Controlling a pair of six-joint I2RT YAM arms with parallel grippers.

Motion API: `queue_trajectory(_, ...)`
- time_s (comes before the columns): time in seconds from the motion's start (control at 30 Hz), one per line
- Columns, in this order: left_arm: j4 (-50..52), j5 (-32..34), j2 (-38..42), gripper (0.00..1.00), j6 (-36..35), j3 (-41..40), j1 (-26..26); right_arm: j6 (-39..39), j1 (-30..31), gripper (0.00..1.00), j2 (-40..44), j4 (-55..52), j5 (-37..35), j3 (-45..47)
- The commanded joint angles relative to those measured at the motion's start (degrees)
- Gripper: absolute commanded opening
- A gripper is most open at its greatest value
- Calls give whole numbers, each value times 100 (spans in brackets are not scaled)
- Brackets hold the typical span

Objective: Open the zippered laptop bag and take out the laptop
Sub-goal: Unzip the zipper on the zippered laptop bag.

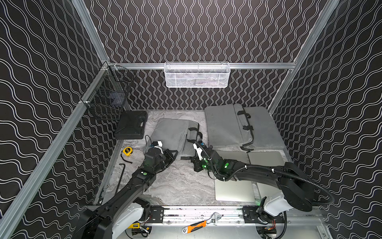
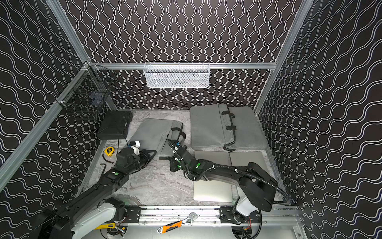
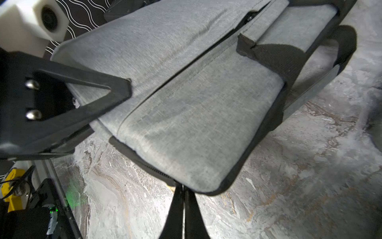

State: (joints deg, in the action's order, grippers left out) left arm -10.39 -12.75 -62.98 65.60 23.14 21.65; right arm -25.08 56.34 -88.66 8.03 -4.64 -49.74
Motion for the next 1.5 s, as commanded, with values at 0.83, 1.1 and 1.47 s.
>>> queue_trajectory(0.83,-297,-657,-118,0,-233,-64,-87,415,-369,9,-474,1735,1189,551)
queue_trajectory(1.1,-128,-639,-30,0,-228,-20,-83,539,-369,22,-608,1780,1111,483)
queue_trajectory(1.47,79,-580,97,0,-286,51,-83,728,-377,13,-584,1927,1126,469)
